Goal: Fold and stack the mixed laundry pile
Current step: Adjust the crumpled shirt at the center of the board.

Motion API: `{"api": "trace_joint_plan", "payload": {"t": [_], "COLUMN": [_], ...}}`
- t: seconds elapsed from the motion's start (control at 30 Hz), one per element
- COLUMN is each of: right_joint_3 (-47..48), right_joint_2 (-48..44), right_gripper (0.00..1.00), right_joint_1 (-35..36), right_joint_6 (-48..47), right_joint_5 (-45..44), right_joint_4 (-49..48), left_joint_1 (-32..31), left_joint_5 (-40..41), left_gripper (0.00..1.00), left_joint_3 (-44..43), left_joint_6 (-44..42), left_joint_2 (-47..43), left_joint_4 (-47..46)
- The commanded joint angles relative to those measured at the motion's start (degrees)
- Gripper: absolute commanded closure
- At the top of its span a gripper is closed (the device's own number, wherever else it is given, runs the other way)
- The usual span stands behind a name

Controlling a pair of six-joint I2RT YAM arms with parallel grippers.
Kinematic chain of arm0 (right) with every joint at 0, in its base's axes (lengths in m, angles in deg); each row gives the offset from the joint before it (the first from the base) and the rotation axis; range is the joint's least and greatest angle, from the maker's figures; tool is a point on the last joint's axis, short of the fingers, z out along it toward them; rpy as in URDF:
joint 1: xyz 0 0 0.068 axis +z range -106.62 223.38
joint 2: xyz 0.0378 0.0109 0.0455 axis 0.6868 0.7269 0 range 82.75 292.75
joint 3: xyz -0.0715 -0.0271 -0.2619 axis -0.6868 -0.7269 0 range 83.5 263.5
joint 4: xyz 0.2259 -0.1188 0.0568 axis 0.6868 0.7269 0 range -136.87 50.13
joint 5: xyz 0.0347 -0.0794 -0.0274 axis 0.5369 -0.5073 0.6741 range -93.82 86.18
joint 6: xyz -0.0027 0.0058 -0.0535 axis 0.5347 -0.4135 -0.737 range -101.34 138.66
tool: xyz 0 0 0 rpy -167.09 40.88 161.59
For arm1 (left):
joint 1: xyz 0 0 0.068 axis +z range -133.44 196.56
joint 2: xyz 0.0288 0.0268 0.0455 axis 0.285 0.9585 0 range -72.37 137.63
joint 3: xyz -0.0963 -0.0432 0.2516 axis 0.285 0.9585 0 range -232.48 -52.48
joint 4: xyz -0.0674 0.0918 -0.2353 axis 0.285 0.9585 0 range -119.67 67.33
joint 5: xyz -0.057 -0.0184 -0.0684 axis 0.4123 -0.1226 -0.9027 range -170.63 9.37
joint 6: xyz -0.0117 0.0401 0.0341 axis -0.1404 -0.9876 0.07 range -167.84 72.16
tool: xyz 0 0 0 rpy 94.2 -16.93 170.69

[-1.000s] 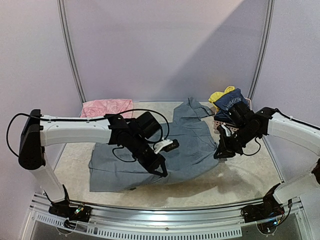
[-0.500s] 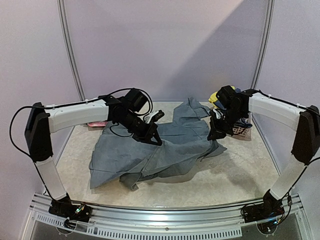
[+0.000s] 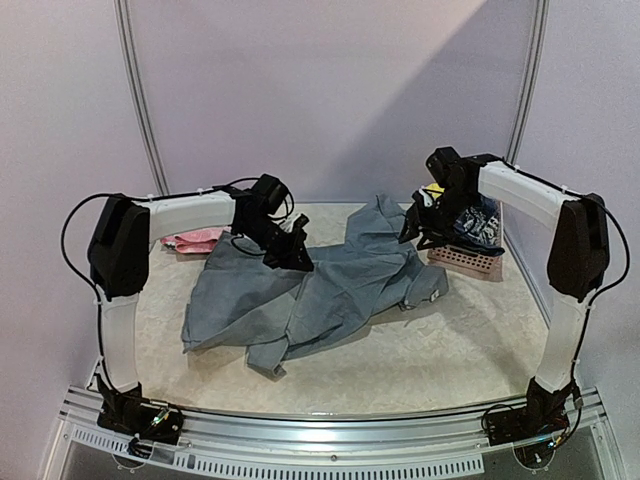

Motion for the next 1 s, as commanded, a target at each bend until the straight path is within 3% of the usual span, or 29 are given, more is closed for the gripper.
{"api": "trace_joint_plan", "payload": {"t": [0.0, 0.2, 0.33, 0.63, 0.83, 0.97], "right_joint_3": [0.85, -10.38, -14.93, -27.42, -31.24, -32.51], "right_joint_2": [-3.04, -11.42, -12.45, -17.61, -20.25, -21.98], "right_gripper": [0.35, 0.28, 0.28, 0.28, 0.27, 0.26], "right_joint_1": [-0.06, 4.69, 11.27, 13.66, 13.62, 13.63], "right_joint_6": [-1.13, -1.44, -2.32, 2.51, 2.81, 3.58], "right_joint_5": [-2.39, 3.48, 2.16, -0.35, -2.50, -3.96], "right_joint_4": [2.80, -6.44, -7.65, -12.75, -13.22, -13.52], "left_joint_1": [1.18, 1.69, 1.68, 0.34, -2.13, -6.01], "left_joint_5": [-0.50, 0.91, 4.83, 21.00, 28.49, 34.03], "left_gripper": [1.00, 1.00, 0.90, 0.60, 0.48, 0.45], "left_joint_3": [-2.61, -4.62, -6.97, -3.04, 1.39, 3.73], "left_joint_6": [1.77, 2.03, -0.81, -11.83, -14.41, -13.93], "left_joint_2": [3.75, 6.10, 4.68, -9.09, -18.30, -23.94], "left_joint_4": [0.26, 1.18, 5.88, 19.23, 25.21, 29.61]}}
